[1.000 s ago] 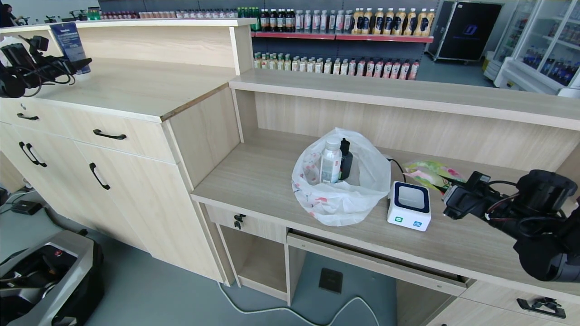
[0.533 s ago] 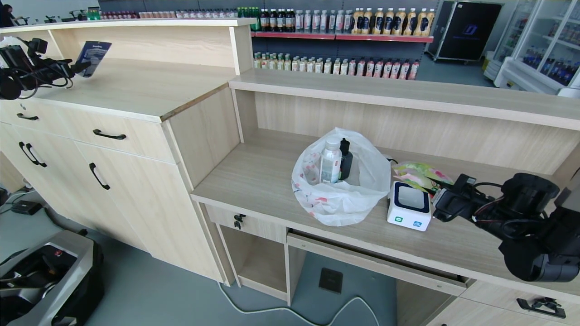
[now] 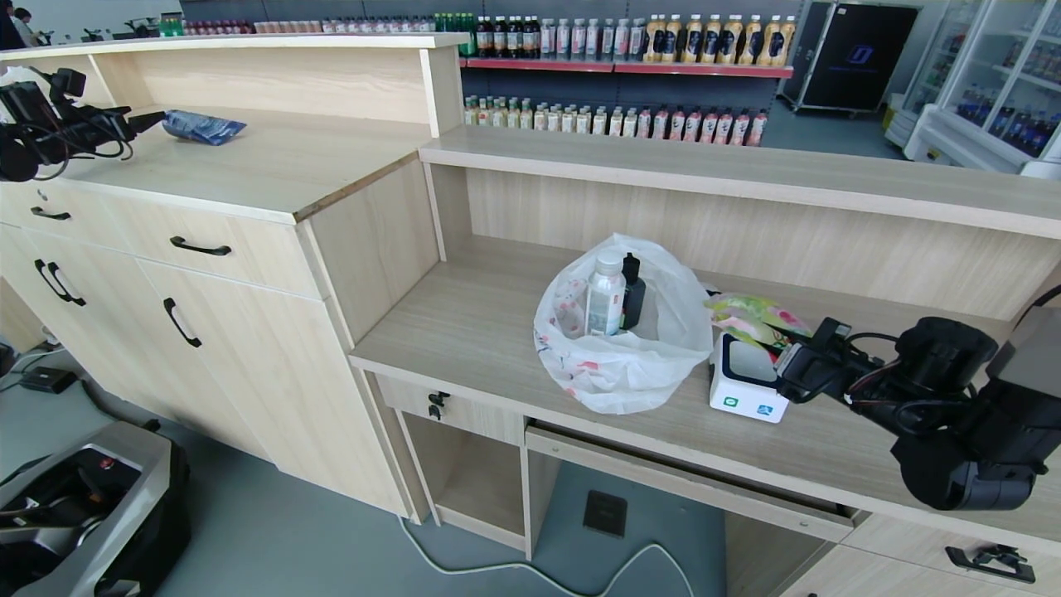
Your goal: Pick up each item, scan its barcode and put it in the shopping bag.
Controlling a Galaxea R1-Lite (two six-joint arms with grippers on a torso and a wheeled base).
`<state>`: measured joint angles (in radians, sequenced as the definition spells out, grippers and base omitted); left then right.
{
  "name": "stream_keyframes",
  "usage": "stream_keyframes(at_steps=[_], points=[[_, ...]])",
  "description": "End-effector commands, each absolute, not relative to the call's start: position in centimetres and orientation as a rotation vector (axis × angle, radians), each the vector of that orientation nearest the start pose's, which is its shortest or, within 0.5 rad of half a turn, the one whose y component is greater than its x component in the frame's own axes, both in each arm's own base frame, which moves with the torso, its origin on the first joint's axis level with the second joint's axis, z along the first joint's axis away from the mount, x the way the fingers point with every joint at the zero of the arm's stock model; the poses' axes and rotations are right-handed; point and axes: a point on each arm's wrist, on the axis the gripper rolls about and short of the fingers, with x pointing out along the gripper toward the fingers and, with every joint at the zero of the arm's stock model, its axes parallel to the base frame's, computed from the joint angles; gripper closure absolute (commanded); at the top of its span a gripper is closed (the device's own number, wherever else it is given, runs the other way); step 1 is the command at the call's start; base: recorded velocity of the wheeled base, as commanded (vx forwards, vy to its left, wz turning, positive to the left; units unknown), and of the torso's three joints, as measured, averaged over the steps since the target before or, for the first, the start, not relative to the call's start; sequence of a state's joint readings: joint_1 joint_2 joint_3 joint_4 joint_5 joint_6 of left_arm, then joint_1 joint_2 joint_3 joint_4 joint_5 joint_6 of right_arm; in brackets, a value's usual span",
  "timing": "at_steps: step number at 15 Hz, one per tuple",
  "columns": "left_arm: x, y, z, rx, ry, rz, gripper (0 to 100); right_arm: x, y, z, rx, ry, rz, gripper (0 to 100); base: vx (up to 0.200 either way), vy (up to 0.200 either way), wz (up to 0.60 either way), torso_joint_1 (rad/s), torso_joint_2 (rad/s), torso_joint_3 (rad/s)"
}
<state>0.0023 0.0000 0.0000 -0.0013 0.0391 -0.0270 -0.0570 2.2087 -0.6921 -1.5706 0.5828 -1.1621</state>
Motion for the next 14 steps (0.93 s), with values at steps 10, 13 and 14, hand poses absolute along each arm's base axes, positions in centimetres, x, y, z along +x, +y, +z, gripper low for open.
stream_keyframes(at_steps=[10,13,14], points=[[-2.3,0.1,7.6,-0.028,-0.002,0.043,0,35.9,-1.6,8.3,-1.158,-0.353,0.408,100,0.0,0.0,0.0,0.0,0.0,0.0],[-2.3,0.1,7.6,-0.028,-0.002,0.043,0,35.0,-0.9,12.6,-1.1,-0.43,0.38,100,0.0,0.0,0.0,0.0,0.0,0.0],[-2.3,0.1,7.6,-0.028,-0.002,0.043,0,34.2,0.1,15.0,-1.053,-0.473,0.383,100,0.0,0.0,0.0,0.0,0.0,0.0]])
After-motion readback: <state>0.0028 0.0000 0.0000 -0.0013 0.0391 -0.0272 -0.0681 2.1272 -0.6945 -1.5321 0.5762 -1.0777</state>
